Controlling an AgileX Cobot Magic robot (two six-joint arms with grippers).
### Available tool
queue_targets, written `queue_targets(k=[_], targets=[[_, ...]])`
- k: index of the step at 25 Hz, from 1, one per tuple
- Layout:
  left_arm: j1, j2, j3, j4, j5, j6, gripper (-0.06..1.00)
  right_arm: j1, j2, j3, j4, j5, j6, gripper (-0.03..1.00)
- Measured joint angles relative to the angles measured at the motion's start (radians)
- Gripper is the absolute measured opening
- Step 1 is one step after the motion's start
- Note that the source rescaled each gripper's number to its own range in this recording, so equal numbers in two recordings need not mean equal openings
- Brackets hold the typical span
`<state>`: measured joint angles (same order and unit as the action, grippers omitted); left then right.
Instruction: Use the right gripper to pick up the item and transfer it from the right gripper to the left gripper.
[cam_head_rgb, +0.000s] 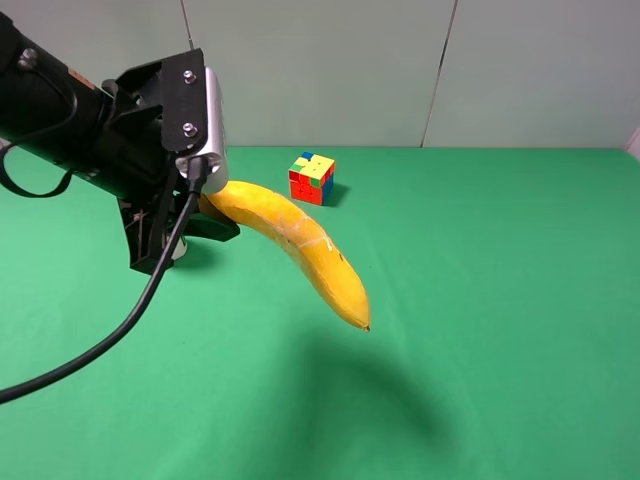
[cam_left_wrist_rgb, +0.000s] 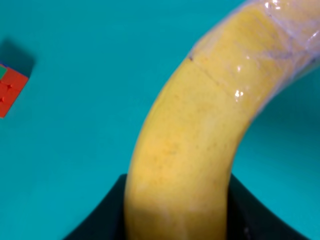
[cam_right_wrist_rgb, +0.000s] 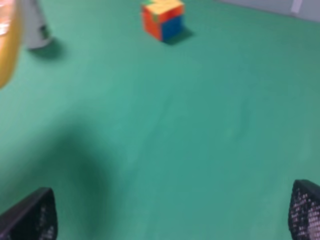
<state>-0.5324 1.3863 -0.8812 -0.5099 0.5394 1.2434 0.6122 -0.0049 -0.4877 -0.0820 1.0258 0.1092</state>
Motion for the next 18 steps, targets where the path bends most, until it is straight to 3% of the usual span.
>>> queue_targets(k=[5,8,18], targets=[[0.000,0.000,0.000,0.001,-0.004,-0.060,0.00,-0.185,0.000,0.000,0.007,0.000,0.000,0.99],[0.009,0.000,0.000,0.000,-0.014,-0.131,0.00,-0.247,0.000,0.000,0.007,0.000,0.000,0.99],[0.138,-0.059,0.000,0.001,-0.070,-0.340,0.00,-0.263,0.000,0.000,0.010,0.000,0.000,0.99]])
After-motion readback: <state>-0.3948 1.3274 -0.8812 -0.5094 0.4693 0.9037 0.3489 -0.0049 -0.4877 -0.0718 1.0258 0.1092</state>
